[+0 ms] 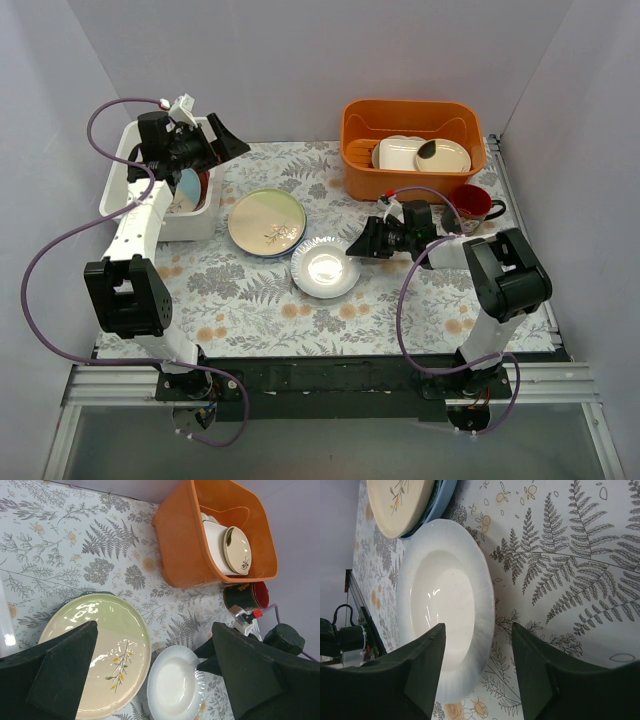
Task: Place the plates into the plastic bin on the countertop
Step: Pick up the plate at the center of the board.
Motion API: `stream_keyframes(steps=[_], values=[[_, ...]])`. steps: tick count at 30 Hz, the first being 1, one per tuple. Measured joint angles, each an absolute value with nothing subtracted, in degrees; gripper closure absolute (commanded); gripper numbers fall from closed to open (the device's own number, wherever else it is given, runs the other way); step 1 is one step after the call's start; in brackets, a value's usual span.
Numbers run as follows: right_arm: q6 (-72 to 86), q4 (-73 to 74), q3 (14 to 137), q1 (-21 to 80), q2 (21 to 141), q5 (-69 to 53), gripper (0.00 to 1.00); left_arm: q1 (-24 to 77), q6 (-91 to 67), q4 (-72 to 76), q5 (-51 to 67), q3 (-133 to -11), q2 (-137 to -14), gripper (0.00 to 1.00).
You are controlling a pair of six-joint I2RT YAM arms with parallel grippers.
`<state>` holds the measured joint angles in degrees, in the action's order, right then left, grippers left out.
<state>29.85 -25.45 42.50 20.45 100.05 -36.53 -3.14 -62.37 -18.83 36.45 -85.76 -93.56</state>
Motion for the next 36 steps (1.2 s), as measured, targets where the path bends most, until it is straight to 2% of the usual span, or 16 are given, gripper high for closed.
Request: stream_keyframes(steps=[1, 6, 9, 10, 12, 13, 15, 19, 36], values=[[29.85, -25.43, 42.98, 20.69, 100.71, -36.75, 0.48, -3.14, -62.35, -18.83, 36.42, -85.76, -93.56, 0.02], [30.17, -25.36, 44.86, 21.41, 103.74, -38.22, 0.55, -3.07, -62.33, -18.76, 35.92, -85.49, -93.56, 0.02], [30.26, -25.34, 45.65, 21.54, 105.36, -39.07, 0.63, -2.90, -62.35, -18.59, 35.81, -84.84, -93.56, 0.02], [30.28, -25.32, 45.74, 21.56, 105.73, -39.27, 0.71, -2.85, -62.35, -18.55, 35.83, -84.62, -93.56, 0.02], [30.30, -25.28, 45.74, 21.56, 106.13, -39.62, 0.81, -2.85, -62.35, -18.15, 35.90, -84.07, -93.56, 0.02], [30.70, -25.23, 45.74, 21.56, 106.17, -39.75, 0.91, -2.81, -62.35, -18.04, 35.94, -83.96, -93.56, 0.02], [32.40, -25.47, 45.93, 21.52, 106.17, -41.01, 0.99, -2.76, -62.39, -17.80, 36.25, -83.81, -93.56, 0.02], [34.24, -27.05, 47.03, 21.52, 106.10, -43.88, 0.99, -2.76, -62.85, -16.88, 37.65, -83.72, -93.56, 0.02], [35.09, -28.95, 44.01, 21.76, 102.96, -42.13, 0.99, -0.99, -65.49, -12.88, 47.83, -82.81, -96.31, 0.02]])
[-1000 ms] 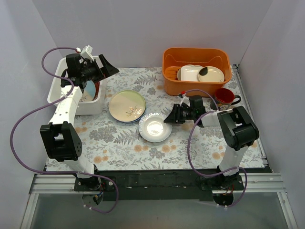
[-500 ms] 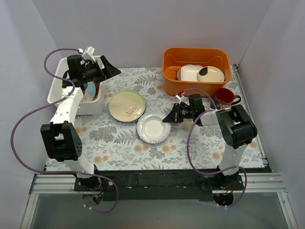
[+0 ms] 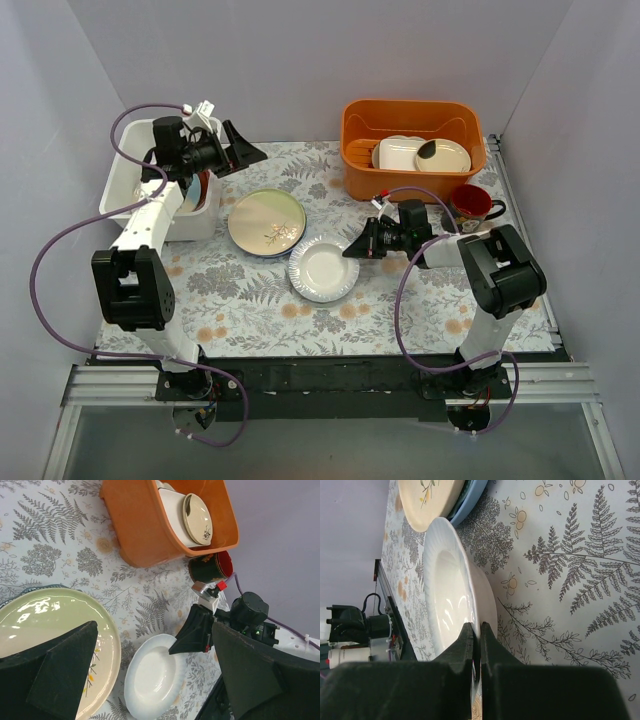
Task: Place the plates into the plastic bin on the countertop
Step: Pick up the plate at the center of the board.
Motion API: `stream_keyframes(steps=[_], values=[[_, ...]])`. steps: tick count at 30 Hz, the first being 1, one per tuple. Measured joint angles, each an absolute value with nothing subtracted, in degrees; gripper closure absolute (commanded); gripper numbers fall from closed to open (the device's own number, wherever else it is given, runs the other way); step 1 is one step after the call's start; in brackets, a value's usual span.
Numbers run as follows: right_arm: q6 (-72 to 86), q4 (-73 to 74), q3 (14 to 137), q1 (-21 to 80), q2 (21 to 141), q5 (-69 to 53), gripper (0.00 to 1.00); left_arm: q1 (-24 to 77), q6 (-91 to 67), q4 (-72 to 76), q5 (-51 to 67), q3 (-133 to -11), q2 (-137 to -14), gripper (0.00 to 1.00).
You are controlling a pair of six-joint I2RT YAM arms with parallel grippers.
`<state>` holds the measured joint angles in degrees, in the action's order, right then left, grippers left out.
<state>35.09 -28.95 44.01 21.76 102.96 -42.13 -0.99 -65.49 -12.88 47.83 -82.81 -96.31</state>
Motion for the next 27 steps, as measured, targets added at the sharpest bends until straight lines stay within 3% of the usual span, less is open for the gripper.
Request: stream_keyframes(steps=[27], values=[[38.50, -35.38, 37.21, 19.05, 91.48, -43.16, 0.99, 7.57, -64.99, -16.23, 56.18, -85.65, -104.88, 0.02]])
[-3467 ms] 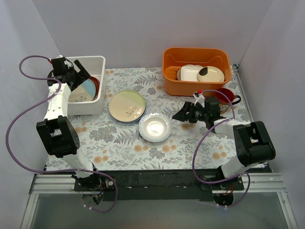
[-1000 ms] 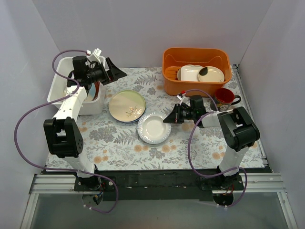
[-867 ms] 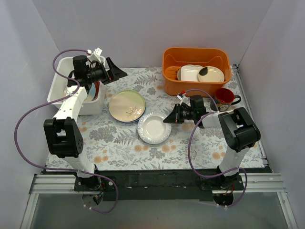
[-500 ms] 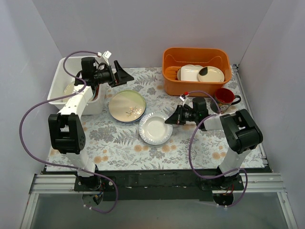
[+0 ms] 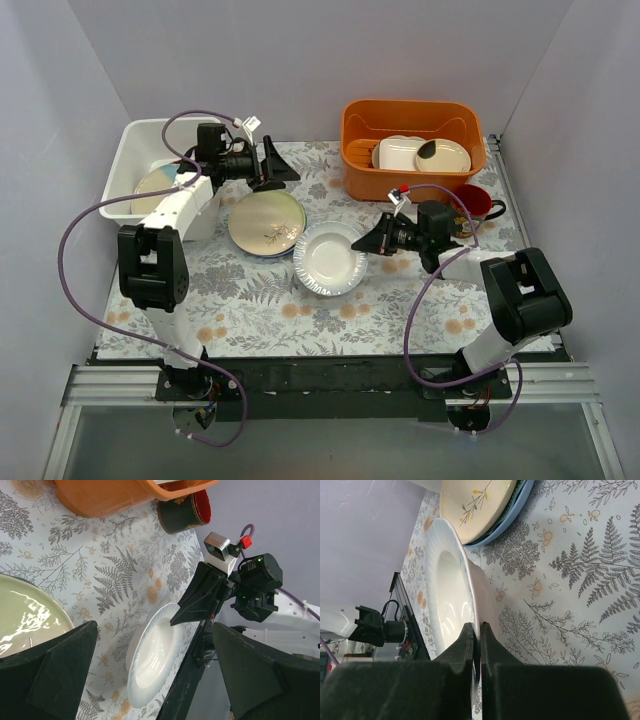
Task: Place the plates into the plastic bin on the countertop
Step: Pick up the plate at the center of the board.
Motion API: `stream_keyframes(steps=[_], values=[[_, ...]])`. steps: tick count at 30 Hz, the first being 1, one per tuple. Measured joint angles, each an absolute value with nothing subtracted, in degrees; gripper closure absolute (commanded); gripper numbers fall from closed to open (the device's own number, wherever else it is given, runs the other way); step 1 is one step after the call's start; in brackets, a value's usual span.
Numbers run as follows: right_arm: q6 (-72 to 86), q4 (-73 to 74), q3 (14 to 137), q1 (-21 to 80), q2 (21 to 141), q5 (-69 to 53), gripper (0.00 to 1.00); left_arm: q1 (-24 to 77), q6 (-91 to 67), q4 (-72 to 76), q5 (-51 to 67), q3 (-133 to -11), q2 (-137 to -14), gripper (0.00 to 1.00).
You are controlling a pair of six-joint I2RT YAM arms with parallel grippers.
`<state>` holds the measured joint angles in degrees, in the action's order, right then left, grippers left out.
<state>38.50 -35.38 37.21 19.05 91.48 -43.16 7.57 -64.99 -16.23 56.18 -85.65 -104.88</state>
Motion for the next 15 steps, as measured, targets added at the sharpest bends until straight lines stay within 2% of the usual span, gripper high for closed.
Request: stream_keyframes(steps=[10, 15], values=[[39.07, -35.77, 32.84, 16.40, 85.23, -40.97, 0.99, 12.86, -58.74, -27.22, 53.25, -90.72, -110.61, 0.02], [39.05, -36.05, 32.32, 14.94, 82.76, -40.32, 0.99, 15.35, -55.81, -32.67, 52.23, -93.89, -114.24, 0.12]])
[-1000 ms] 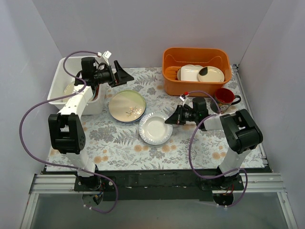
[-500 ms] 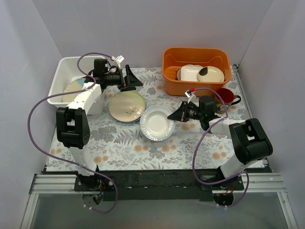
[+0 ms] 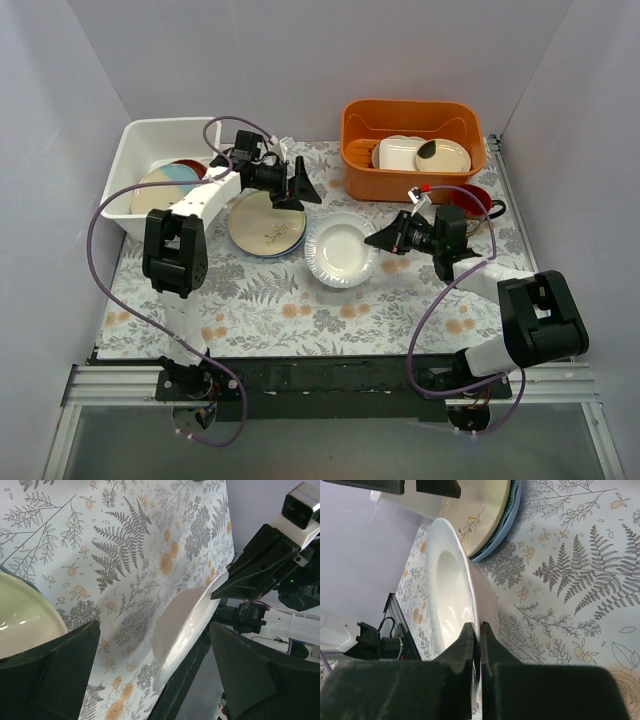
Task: Place the plates into the plastic bin on the countertop
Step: Pick up the plate at the center of the board, then place the plate in the plastic bin.
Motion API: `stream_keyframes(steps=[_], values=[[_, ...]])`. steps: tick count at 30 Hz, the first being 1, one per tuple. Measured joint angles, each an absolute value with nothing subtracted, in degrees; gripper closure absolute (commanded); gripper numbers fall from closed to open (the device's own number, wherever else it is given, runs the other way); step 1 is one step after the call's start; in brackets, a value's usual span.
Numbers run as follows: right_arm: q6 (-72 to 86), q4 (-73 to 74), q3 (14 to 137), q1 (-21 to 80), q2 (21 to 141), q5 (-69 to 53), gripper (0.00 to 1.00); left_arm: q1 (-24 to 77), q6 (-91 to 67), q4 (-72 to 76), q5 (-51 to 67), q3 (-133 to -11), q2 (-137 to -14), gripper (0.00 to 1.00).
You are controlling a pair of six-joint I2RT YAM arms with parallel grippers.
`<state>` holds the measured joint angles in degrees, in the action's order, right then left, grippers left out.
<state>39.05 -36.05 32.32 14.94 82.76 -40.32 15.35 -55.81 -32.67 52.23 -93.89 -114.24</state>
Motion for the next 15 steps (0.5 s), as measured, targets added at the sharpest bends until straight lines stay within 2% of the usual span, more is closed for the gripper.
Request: stream_keyframes(steps=[4, 7, 15], values=[[39.07, -36.16, 31.42, 13.85, 82.15, -40.21, 0.99, 17.32, -53.71, -35.94, 51.94, -95.44, -116.33, 0.25], [39.07, -36.12, 30.70, 13.19, 82.15, -40.16, 0.99, 18.81, -52.36, -37.98, 52.01, -95.77, -117.19, 0.30], [39.92, -36.73, 29.30, 11.35, 82.13, -40.29, 0.99, 21.67, -49.71, -40.56, 54.02, -96.38, -117.69, 0.35]])
